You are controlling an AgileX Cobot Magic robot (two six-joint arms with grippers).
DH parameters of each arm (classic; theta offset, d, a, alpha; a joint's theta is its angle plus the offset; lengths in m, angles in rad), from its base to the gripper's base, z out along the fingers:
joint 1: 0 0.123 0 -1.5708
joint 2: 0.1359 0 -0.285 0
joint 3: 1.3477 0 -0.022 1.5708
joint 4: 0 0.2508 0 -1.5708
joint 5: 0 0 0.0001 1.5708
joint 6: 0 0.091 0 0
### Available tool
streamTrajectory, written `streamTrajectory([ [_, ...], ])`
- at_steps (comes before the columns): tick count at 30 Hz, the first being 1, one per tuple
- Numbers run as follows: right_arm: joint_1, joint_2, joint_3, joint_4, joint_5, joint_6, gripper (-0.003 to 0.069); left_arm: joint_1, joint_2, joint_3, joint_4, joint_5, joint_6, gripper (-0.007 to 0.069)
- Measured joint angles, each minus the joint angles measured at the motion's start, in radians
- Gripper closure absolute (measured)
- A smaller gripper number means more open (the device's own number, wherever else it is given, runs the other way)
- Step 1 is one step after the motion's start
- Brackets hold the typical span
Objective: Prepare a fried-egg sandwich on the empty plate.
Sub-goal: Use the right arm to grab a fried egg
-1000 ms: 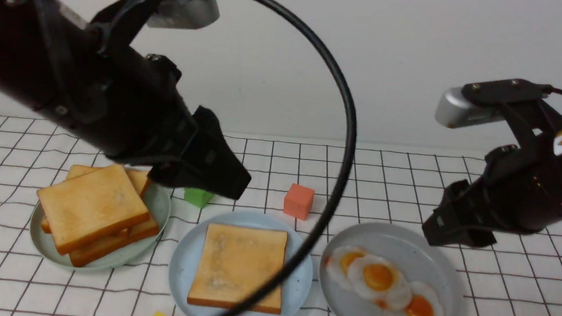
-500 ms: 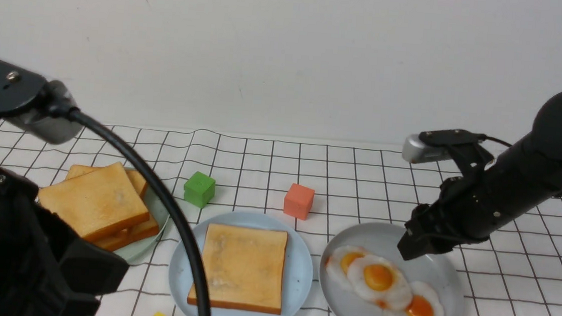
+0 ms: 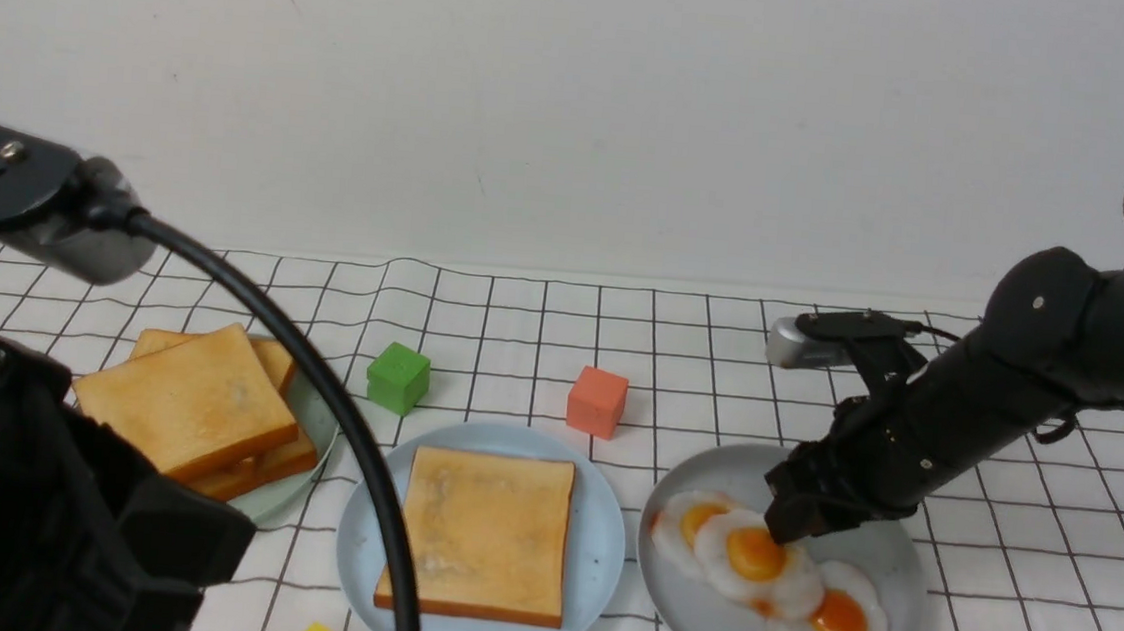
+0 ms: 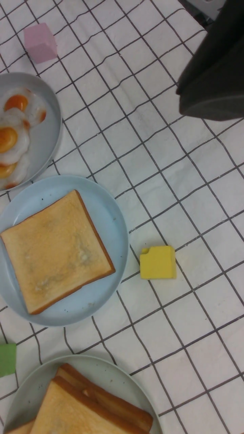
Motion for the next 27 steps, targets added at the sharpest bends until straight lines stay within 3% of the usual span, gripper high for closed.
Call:
streamTrajectory([
  [3,-0.001,0.009,-0.004,0.019,0.008,-0.014,0.0384,0.0,0.0,0.001,0.0,0.0,0.0,0.0638],
  [6,-0.001,0.013,-0.009,0.025,0.022,-0.023,0.0441,0.0,0.0,0.001,0.0,0.0,0.0,0.0638],
  [12,-0.001,0.023,-0.01,0.027,0.027,-0.027,0.0651,0.0,0.0,0.001,0.007,0.001,-0.001,0.0637],
  [27,-0.001,-0.015,-0.016,0.022,0.062,-0.027,0.0655,0.0,0.0,0.001,0.009,0.008,-0.001,0.0627],
])
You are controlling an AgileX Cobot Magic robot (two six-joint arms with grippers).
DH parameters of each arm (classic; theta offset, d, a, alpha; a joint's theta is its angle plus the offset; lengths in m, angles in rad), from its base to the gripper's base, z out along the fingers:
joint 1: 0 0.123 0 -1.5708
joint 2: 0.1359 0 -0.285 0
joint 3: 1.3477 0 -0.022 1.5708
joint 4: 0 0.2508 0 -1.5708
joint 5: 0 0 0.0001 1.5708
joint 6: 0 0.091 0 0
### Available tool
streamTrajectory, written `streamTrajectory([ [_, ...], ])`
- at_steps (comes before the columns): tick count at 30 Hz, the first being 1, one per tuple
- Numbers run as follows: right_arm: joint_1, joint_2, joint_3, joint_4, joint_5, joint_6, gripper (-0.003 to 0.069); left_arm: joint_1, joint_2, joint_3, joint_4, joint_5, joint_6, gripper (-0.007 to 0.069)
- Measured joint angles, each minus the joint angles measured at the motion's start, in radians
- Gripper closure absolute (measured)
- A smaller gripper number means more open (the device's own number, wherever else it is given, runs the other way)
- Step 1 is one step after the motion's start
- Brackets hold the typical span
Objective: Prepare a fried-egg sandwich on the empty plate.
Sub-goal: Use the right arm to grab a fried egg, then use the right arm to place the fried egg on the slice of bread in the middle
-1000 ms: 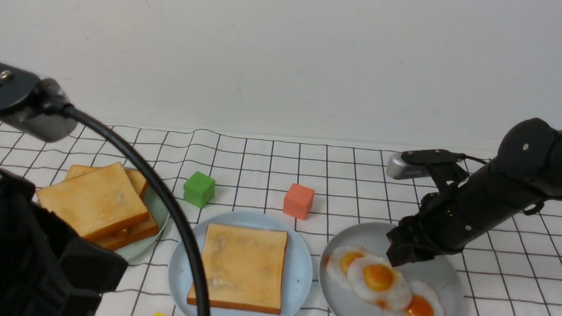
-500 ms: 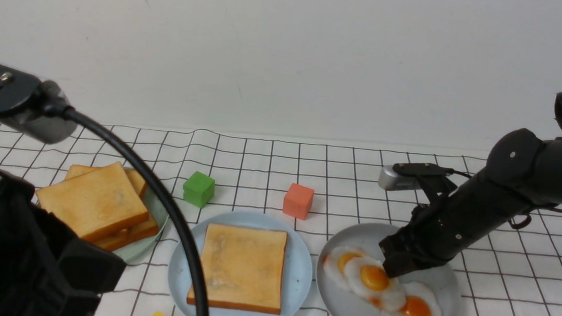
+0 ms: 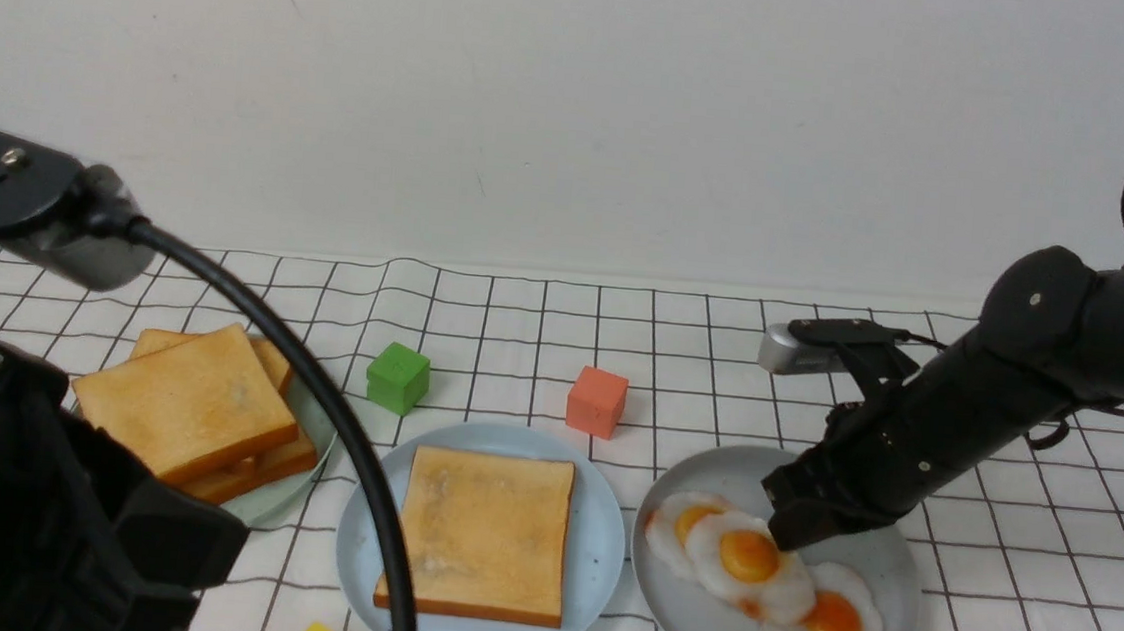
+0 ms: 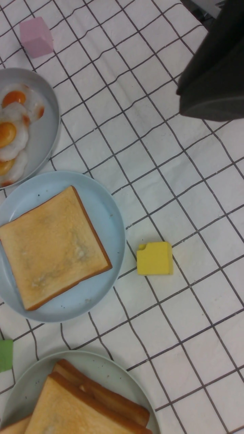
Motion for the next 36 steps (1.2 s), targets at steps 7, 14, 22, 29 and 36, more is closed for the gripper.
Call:
streamTrajectory([
  [7,0.0,-0.027,-0.073,0.001,0.076,0.0,0.0655,0.0,0.0,0.0,0.0,0.01,0.0,0.0624],
  [14,0.076,-0.03,-0.123,0.078,0.095,-0.003,0.0655,0.0,0.0,0.0,0.022,0.064,-0.009,0.062],
  [22,0.245,0.048,-0.249,0.15,0.088,-0.003,0.0655,0.0,-0.02,0.0,0.095,0.132,-0.143,0.0614],
  [29,0.304,0.162,-0.337,0.157,-0.013,-0.003,0.0652,0.0,-0.115,0.0,0.103,0.185,-0.193,0.0609],
  [36,0.302,0.187,-0.347,0.164,-0.062,0.002,0.0573,0.0,-0.171,0.0,0.119,0.197,-0.202,0.0603],
])
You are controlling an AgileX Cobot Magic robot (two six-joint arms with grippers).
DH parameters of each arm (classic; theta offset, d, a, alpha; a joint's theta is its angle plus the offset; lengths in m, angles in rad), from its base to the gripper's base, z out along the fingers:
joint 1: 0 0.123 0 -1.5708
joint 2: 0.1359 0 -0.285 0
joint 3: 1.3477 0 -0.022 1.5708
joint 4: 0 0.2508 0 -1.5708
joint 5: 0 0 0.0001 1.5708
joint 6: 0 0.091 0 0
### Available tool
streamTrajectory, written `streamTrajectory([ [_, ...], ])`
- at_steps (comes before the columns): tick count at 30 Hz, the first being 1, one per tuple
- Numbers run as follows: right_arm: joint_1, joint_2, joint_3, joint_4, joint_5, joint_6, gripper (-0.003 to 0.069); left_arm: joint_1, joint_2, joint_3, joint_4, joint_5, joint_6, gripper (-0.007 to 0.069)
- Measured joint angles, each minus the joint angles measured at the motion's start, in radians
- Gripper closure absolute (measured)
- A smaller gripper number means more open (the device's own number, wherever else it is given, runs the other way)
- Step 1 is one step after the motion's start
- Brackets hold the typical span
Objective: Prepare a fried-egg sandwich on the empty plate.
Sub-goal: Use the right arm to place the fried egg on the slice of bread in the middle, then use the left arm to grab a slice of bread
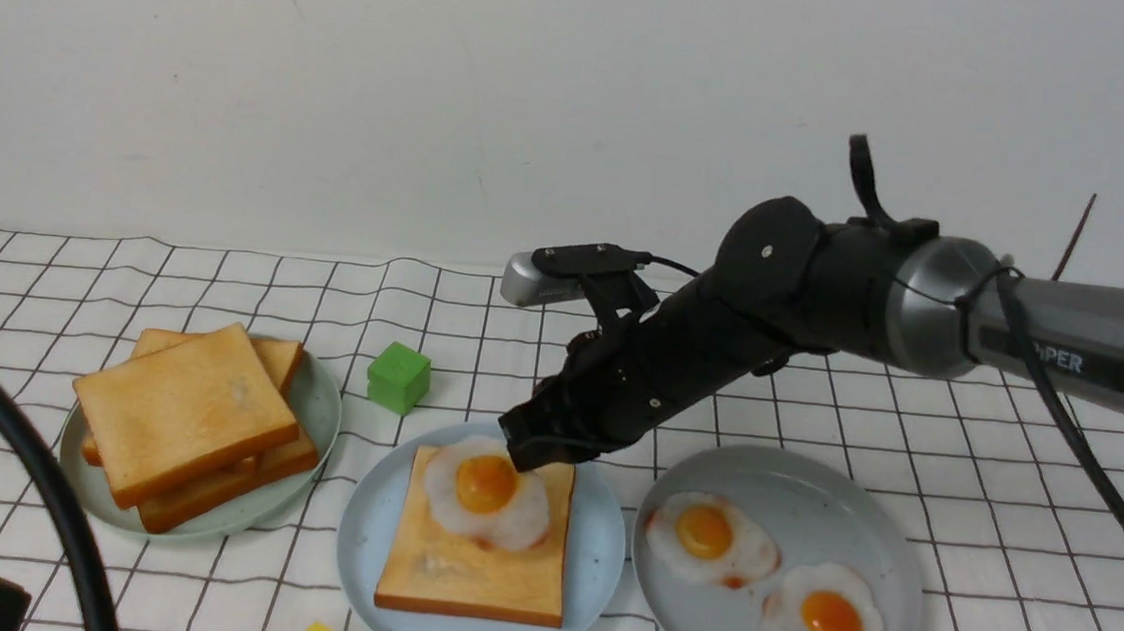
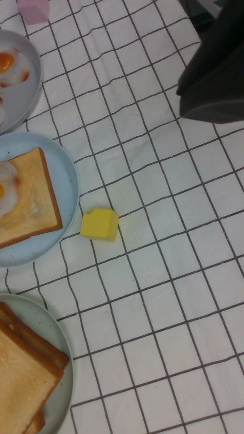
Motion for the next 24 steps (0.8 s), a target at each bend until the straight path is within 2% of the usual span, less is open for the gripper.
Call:
streamTrajectory([
  [3,0.0,-0.017,0.0,0.002,0.006,0.006,0.0473,0.0,0.0,0.0,0.047,-0.032,0.0,0.0603],
  [4,0.0,-0.017,0.0,0.001,0.008,0.006,0.0473,0.0,0.0,0.0,0.055,-0.039,0.0,0.0603],
  [5,-0.001,-0.044,0.0,-0.012,0.031,0.007,0.0388,0.0,0.0,0.0,0.083,-0.069,-0.005,0.0603],
  [6,-0.001,-0.061,0.0,-0.022,0.044,0.007,0.0354,0.0,0.0,0.0,0.101,-0.087,-0.015,0.0602],
  [10,-0.002,-0.21,0.0,-0.108,0.136,0.003,0.023,0.0,0.024,0.0,0.201,-0.159,-0.128,0.0599],
  [11,-0.002,-0.22,0.0,-0.113,0.141,0.003,0.0225,0.0,0.024,0.0,0.201,-0.159,-0.128,0.0599],
  [14,-0.002,-0.398,0.0,-0.176,0.221,0.022,0.0192,0.0,0.1,0.0,0.319,-0.213,-0.289,0.0596],
  [17,-0.002,-0.54,-0.001,-0.211,0.283,0.045,0.0189,0.0,0.189,0.0,0.391,-0.248,-0.403,0.0596],
  [22,-0.002,-0.668,-0.002,-0.227,0.405,0.048,0.0188,0.028,0.325,0.0,0.399,-0.29,-0.439,0.0596],
  [24,-0.002,-0.742,0.003,-0.239,0.481,0.048,0.0188,0.121,0.406,0.0,0.331,-0.322,-0.381,0.0596],
])
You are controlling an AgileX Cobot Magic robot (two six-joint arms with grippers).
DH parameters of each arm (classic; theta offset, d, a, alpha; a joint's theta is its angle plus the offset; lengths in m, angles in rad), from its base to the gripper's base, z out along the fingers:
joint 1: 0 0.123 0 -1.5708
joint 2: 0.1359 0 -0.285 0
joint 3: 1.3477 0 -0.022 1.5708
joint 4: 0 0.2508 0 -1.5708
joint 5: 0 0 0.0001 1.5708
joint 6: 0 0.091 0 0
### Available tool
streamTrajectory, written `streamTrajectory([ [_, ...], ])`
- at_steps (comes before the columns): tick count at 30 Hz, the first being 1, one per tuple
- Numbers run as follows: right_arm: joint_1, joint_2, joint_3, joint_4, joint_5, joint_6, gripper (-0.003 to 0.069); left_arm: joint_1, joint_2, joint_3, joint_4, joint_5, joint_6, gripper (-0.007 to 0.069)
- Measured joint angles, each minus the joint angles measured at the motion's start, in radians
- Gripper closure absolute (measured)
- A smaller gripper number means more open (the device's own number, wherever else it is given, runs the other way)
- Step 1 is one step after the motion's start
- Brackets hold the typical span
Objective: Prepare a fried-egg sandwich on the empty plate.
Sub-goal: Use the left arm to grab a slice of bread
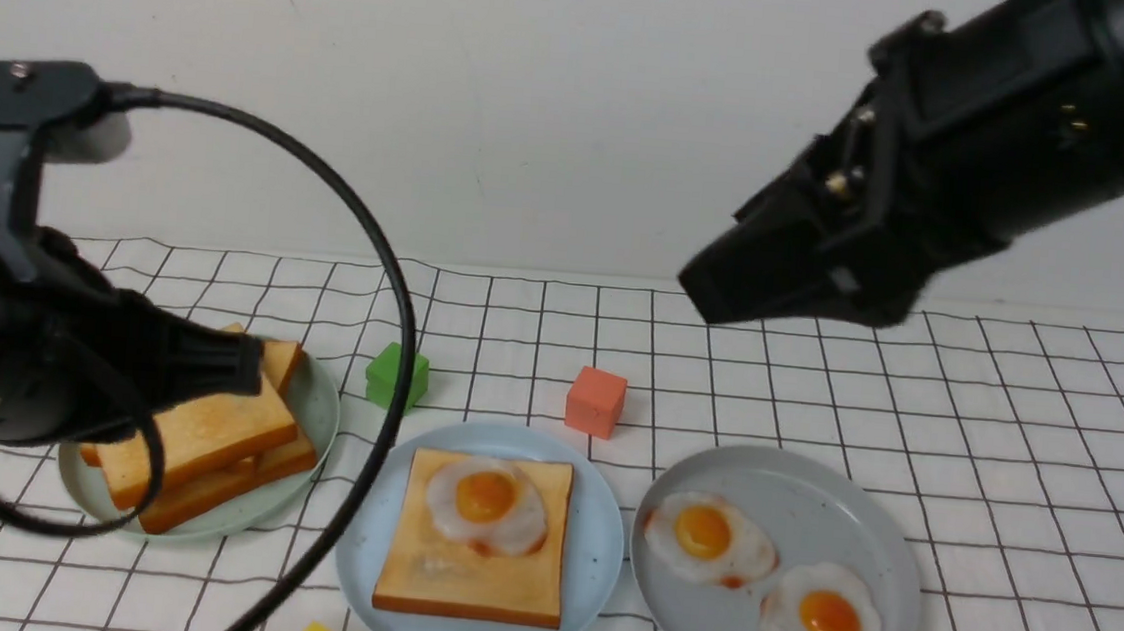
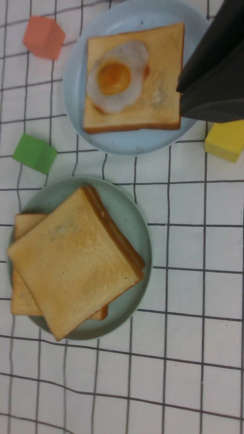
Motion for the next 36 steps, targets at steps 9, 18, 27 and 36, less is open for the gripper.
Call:
streamTrajectory([
  [9,0.0,-0.259,0.269,-0.001,-0.023,-0.029,0.0188,0.549,0.231,0.0,-0.602,-0.027,0.457,0.0587],
  [18,0.0,-0.374,0.416,-0.002,-0.044,-0.053,0.0312,0.751,0.405,0.0,-0.773,-0.152,0.567,0.0433],
  [27,0.0,-0.38,0.418,0.008,-0.038,-0.053,0.0442,0.751,0.564,0.0,-0.91,-0.284,0.718,0.0252],
  [36,0.0,-0.38,0.418,0.032,-0.025,-0.053,0.0411,0.751,0.642,-0.001,-1.01,-0.33,0.826,0.0342],
])
